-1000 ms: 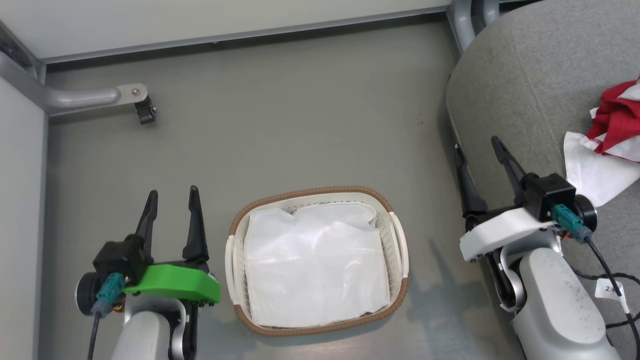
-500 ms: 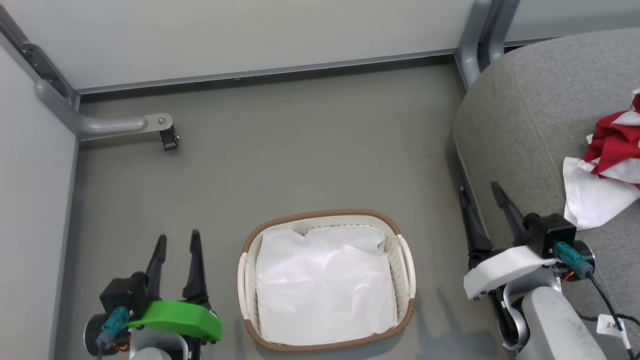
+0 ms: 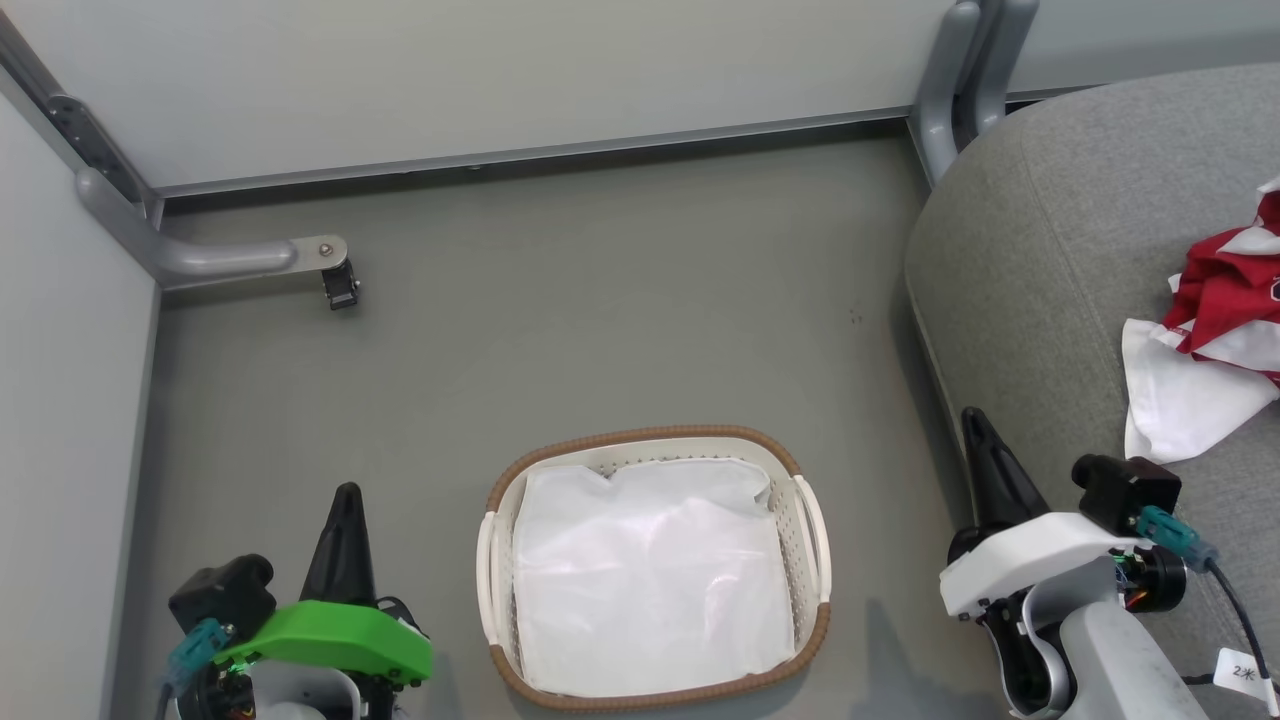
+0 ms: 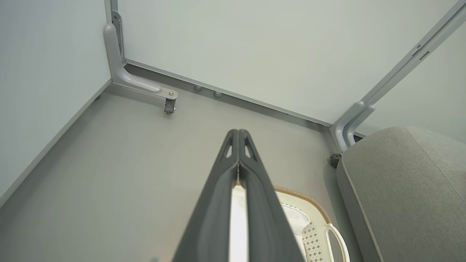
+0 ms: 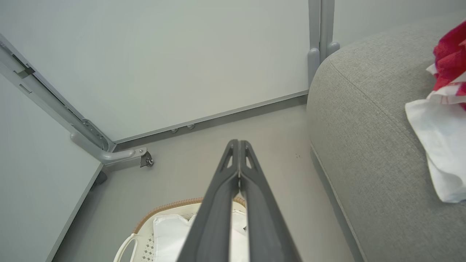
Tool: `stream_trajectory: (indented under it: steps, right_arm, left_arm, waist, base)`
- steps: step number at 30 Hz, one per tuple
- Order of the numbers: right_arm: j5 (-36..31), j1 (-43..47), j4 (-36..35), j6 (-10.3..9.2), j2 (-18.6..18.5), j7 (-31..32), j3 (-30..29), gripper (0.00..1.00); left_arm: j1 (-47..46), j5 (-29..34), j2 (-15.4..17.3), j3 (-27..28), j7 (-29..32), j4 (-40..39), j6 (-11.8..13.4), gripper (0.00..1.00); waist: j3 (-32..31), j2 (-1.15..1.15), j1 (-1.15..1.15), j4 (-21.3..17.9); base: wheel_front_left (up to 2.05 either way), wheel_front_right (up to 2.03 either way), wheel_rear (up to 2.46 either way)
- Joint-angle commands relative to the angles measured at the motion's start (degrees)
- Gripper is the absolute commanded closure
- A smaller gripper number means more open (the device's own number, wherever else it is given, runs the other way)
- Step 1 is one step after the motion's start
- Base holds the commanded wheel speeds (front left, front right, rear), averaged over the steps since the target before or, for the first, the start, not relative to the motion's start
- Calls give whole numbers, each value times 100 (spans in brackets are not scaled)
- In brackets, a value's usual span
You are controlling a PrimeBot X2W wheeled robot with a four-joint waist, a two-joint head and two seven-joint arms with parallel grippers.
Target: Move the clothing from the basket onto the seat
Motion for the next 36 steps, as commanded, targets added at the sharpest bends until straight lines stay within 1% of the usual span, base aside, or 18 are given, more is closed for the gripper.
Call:
stream_trajectory:
  steps: [1, 18, 36]
  right_arm:
    - [256, -10, -127, -1, -32, 61, -45, 100]
    - [1834, 134, -283, -2, -64, 457, -227, 100]
    - [3192, 263, -420, -3, -84, 813, -398, 100]
  left_arm:
    - [-2, -229, 40, 64, 47, -107, -38, 100]
    - [-12, -1680, 83, 262, 430, -239, -109, 100]
    - [-15, -2916, 105, 453, 777, -363, -171, 100]
  waist:
    - [-12, 0, 0, 1]
    - [-141, 0, 0, 10]
    - [-276, 0, 0, 18]
  base:
    - [0, 0, 0]
    - [0, 0, 0]
    - [0, 0, 0]
